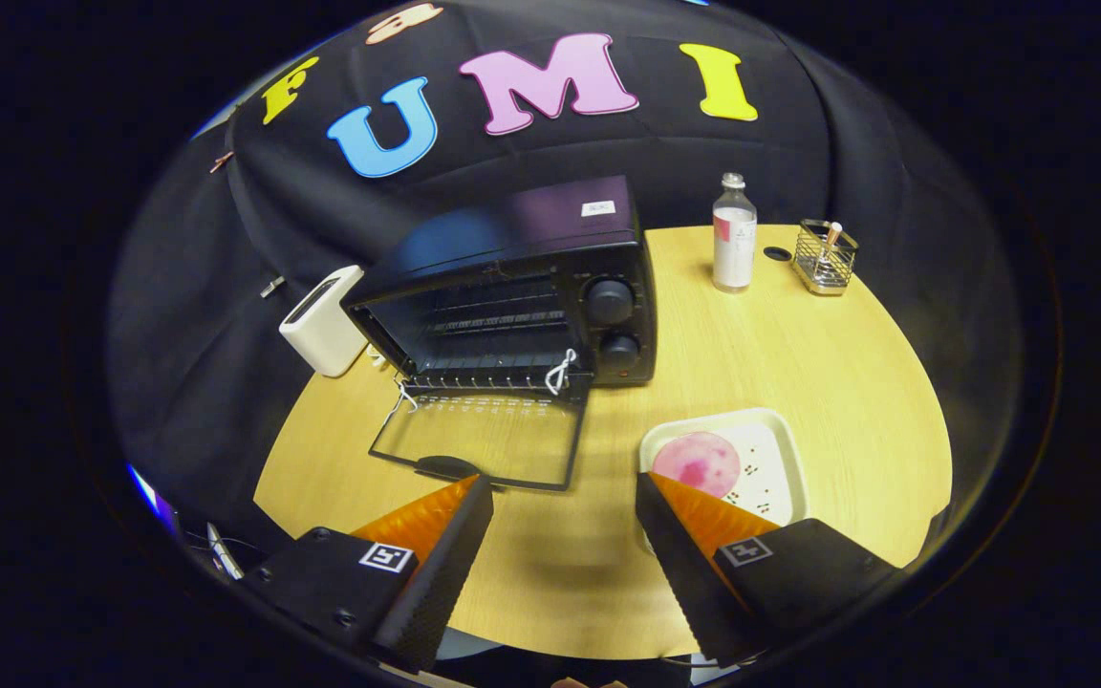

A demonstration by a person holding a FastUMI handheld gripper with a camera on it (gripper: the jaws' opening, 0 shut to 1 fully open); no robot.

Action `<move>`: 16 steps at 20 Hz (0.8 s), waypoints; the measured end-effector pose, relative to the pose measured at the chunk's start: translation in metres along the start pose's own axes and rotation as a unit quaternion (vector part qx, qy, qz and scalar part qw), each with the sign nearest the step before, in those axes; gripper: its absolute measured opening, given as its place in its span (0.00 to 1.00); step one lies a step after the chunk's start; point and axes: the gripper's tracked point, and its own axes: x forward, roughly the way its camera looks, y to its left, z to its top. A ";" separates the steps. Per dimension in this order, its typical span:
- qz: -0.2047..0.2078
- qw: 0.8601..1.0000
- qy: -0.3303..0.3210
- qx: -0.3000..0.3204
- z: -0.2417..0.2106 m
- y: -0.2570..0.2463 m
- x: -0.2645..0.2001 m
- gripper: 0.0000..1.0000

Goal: Open the toaster oven, put the food inside, and close the toaster oven door.

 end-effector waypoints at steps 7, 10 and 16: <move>0.015 0.996 0.042 0.073 0.005 -0.095 -0.005 1.00; 0.023 0.995 0.060 0.080 -0.002 -0.132 0.004 1.00; -0.002 0.993 0.104 0.059 -0.032 -0.189 0.031 1.00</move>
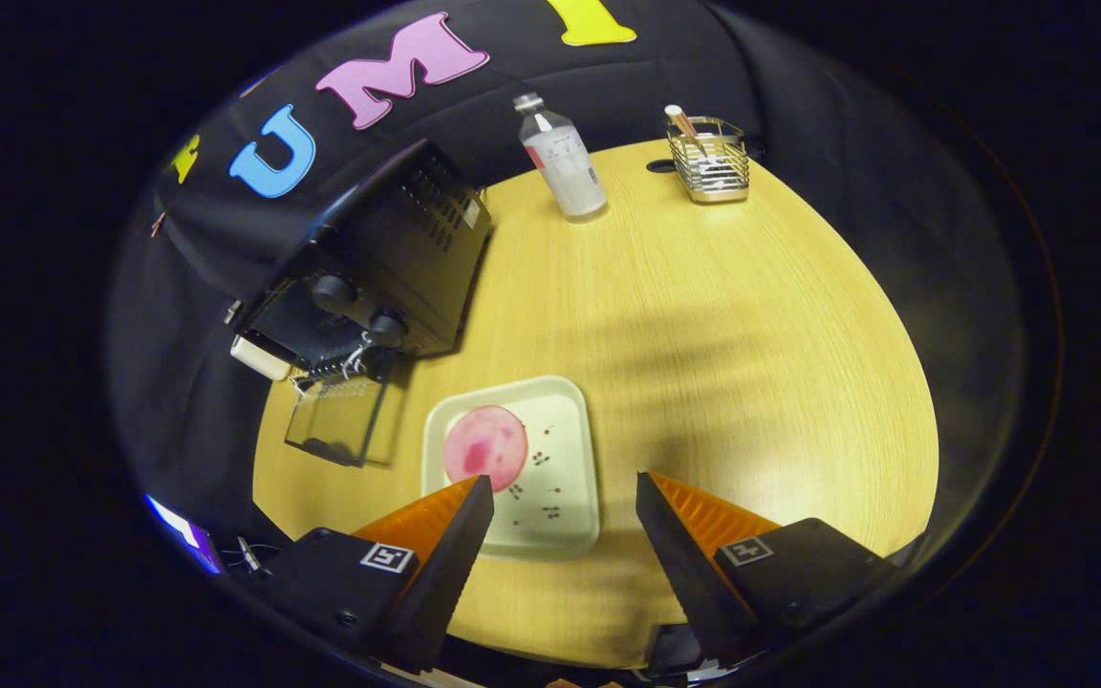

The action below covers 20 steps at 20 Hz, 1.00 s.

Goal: Open the toaster oven, put the food inside, and close the toaster oven door.

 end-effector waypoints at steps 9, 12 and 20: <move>0.037 0.997 0.046 -0.041 -0.024 0.030 0.025 0.98; 0.040 0.997 0.067 -0.030 -0.032 0.033 0.029 0.89; 0.003 0.996 0.089 0.030 -0.037 0.030 0.041 0.14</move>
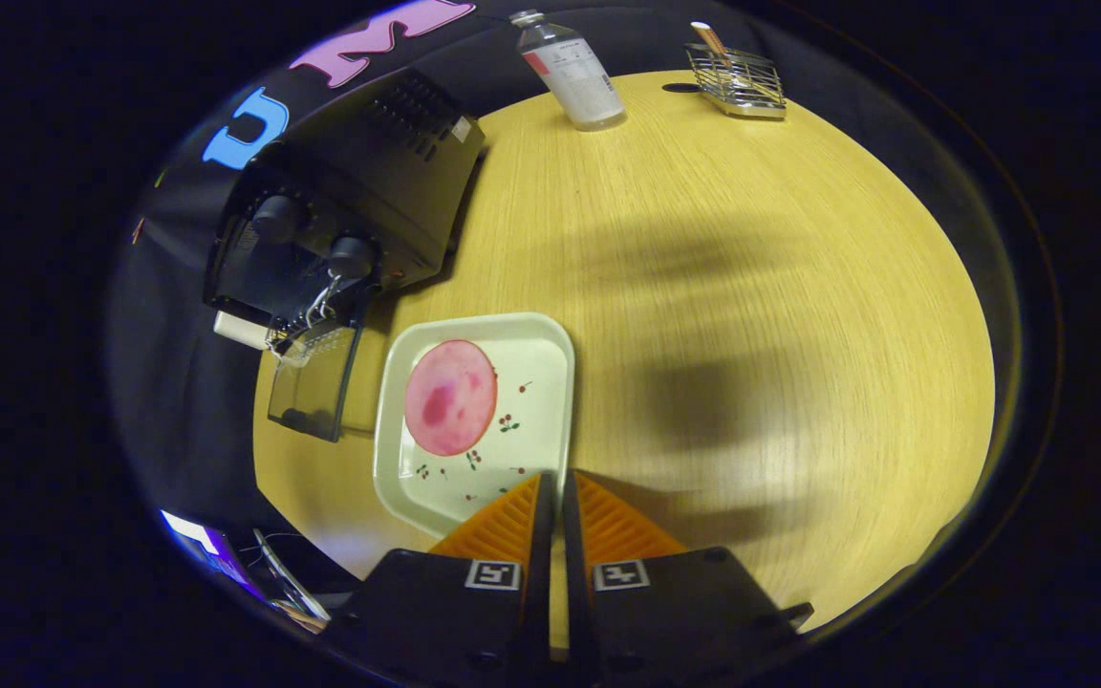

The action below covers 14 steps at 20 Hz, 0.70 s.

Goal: Open the toaster oven, put the food inside, and close the toaster oven door.

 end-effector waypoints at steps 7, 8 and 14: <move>0.016 1.000 -0.006 0.013 0.000 0.002 0.000 0.07; 0.029 0.999 -0.005 0.032 -0.001 0.005 -0.001 0.06; 0.080 0.987 -0.028 0.134 0.007 0.011 -0.017 0.06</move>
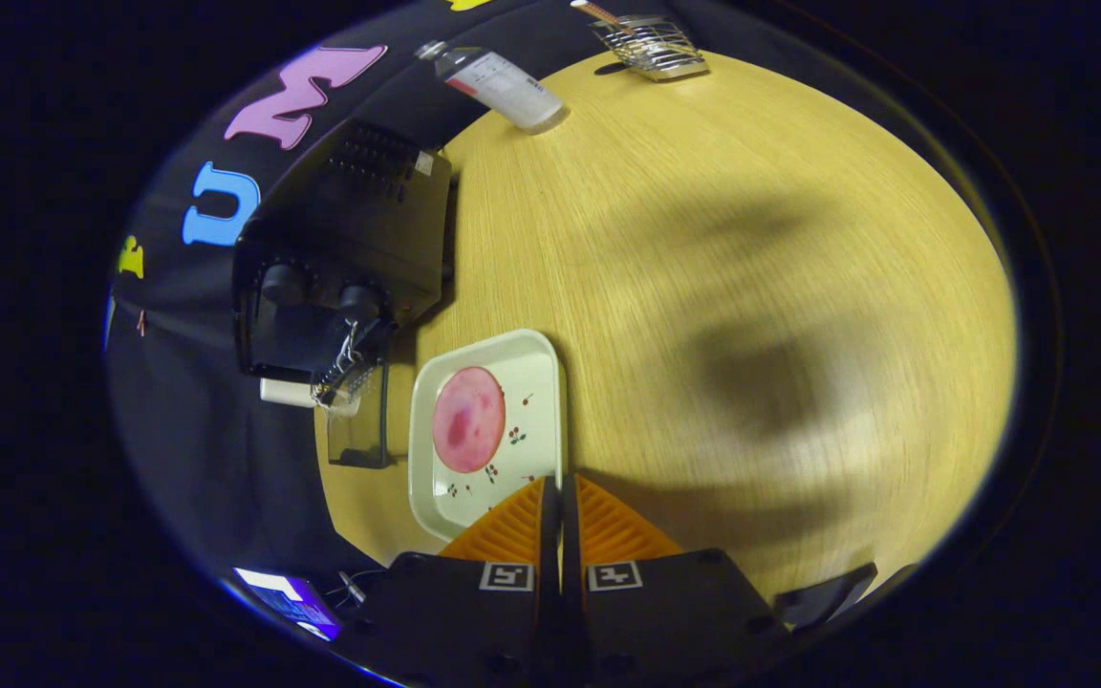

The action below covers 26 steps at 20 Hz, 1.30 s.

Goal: Open the toaster oven, put the food inside, and close the toaster oven door.

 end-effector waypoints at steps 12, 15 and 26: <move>0.025 0.996 -0.076 0.049 0.016 0.018 -0.071 0.06; 0.029 0.995 -0.093 0.021 0.011 0.038 -0.082 0.06; 0.060 0.977 -0.177 0.104 -0.041 0.151 -0.051 0.06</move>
